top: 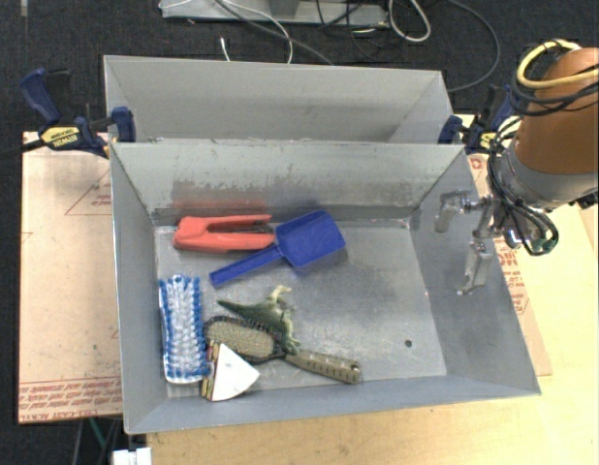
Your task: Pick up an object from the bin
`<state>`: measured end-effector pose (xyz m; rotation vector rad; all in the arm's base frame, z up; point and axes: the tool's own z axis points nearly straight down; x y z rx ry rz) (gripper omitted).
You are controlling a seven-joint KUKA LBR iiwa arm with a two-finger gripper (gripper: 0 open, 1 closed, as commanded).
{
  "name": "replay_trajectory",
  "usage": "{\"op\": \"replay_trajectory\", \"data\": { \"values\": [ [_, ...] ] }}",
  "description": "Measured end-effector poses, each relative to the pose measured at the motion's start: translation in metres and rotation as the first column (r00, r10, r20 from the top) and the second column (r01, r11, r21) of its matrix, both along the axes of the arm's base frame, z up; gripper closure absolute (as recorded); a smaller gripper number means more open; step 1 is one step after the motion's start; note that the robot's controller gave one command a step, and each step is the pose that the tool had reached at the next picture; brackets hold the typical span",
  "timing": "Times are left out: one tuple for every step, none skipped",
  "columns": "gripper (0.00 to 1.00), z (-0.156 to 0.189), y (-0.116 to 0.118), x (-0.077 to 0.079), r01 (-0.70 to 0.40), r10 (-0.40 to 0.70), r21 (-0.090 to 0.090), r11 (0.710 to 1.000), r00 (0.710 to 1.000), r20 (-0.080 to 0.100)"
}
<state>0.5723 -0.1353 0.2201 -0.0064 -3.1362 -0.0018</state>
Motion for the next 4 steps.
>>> {"op": "replay_trajectory", "data": {
  "values": [
    [0.0,0.004,0.001,0.002,-0.004,0.004,-0.001,1.0,1.0,0.007],
    [0.0,-0.141,0.082,0.046,-0.046,0.046,-0.001,0.999,0.999,0.011],
    [0.0,-0.06,0.081,0.076,-0.133,0.133,-0.005,0.991,0.991,0.021],
    [0.0,-0.12,0.164,0.062,-0.171,0.171,0.005,0.985,0.985,0.0]
  ]
}}
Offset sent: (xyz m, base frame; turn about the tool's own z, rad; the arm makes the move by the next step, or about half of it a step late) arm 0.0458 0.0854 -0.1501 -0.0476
